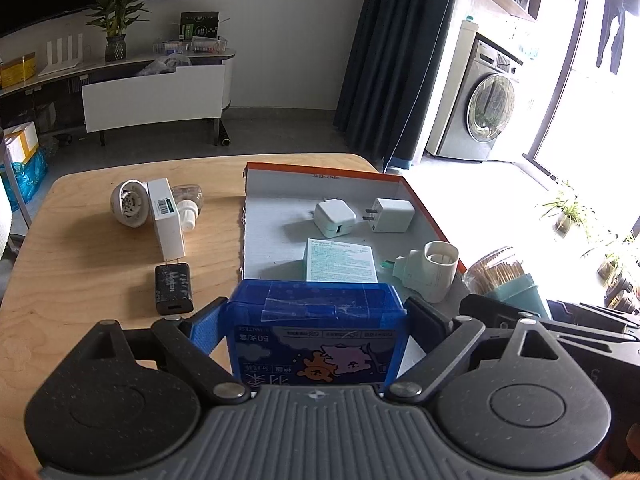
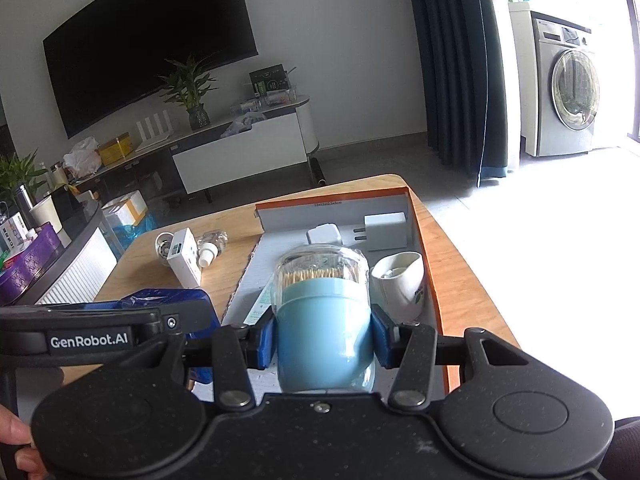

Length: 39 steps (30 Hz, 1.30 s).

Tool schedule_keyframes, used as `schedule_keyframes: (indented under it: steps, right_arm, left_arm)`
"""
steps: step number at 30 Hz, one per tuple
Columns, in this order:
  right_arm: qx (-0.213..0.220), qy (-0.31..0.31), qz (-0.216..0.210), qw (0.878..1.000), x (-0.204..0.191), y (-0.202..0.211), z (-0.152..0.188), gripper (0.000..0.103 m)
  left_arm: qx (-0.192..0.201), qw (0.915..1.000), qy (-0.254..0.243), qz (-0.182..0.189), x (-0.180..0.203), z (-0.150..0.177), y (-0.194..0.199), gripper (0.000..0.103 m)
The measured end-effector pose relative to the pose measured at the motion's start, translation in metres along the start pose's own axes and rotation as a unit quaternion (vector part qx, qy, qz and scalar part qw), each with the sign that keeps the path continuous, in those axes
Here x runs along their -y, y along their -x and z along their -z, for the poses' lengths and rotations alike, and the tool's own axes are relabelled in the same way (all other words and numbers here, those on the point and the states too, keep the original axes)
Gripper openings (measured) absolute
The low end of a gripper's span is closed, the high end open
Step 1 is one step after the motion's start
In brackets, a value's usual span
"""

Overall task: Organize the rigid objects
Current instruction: 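Carry the blue tin box and toothpick holder over the white tray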

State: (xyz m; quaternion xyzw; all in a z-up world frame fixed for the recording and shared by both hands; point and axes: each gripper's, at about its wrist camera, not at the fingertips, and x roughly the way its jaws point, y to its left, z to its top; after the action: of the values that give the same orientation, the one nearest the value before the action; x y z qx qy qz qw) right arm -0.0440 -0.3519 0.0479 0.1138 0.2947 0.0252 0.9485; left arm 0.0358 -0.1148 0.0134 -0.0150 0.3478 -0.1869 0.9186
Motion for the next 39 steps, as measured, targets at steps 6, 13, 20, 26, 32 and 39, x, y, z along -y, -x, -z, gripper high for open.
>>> schedule_keyframes:
  steps: [6,13,20,26,32,39]
  right_arm:
    - [0.008,-0.008,0.006,1.000,0.006,0.004,-0.002,0.057]
    - [0.017,-0.007,0.008,1.000,0.008,0.005,-0.005,0.057]
    - [0.026,-0.011,0.013,1.000,0.013,0.004,-0.012,0.057]
    - [0.031,-0.010,0.015,0.999,0.016,0.001,-0.016,0.057]
    - [0.033,-0.010,0.016,0.999,0.019,-0.004,-0.024,0.057]
    - [0.035,-0.010,0.018,0.999,0.023,-0.011,-0.031,0.057]
  left_arm:
    - [0.002,0.9999,-0.011,0.001,0.007,-0.003,-0.002,0.094]
    - [0.008,0.9998,-0.020,-0.002,0.011,-0.010,-0.004,0.094]
    - [0.010,0.9996,-0.027,-0.003,0.014,-0.015,-0.008,0.094]
    - [0.011,0.9993,-0.036,-0.001,0.018,-0.019,-0.011,0.094]
    - [0.010,0.9992,-0.039,0.003,0.021,-0.023,-0.016,0.094]
    - [0.006,0.9991,-0.041,0.004,0.023,-0.025,-0.022,0.094]
